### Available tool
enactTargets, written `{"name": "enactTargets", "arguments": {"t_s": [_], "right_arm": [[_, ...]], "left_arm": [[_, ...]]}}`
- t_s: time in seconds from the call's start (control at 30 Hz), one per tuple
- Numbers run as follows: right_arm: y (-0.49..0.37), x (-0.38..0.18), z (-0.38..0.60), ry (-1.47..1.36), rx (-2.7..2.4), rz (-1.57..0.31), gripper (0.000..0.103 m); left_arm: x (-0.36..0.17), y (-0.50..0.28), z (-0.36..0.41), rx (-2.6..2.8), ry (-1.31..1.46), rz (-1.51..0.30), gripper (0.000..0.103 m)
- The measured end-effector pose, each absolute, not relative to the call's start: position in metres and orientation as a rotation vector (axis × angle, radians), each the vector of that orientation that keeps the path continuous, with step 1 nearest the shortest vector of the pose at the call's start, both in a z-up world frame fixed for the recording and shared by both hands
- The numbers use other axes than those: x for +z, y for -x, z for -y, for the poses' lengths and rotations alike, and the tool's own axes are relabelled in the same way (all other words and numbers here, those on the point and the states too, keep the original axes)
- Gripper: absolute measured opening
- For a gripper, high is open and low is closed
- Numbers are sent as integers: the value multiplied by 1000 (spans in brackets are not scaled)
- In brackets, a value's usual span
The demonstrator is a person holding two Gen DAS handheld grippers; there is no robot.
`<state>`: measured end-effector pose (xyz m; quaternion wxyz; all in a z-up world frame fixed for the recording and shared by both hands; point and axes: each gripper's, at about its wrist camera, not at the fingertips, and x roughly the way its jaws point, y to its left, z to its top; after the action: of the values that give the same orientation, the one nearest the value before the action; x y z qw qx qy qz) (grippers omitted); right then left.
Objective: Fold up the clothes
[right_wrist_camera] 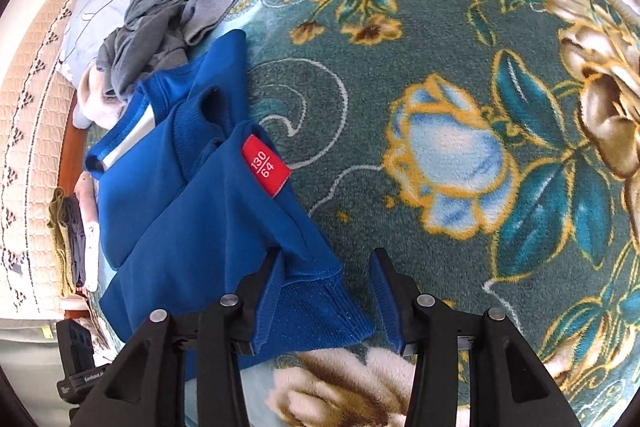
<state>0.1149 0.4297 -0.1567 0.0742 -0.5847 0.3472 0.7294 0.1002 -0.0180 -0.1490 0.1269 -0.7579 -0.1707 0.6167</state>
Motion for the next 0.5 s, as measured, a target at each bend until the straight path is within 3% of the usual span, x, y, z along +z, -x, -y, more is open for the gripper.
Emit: {"name": "enactTargets", "arguments": {"t_s": [0.4, 0.5], "right_arm": [[-102, -166, -442, 1746, 2169, -1048, 47], [-99, -166, -444, 1743, 2165, -1057, 38]], "left_arm": [[-158, -103, 24, 1771, 2229, 508, 57], [-159, -103, 26, 1778, 2232, 507, 54]]}}
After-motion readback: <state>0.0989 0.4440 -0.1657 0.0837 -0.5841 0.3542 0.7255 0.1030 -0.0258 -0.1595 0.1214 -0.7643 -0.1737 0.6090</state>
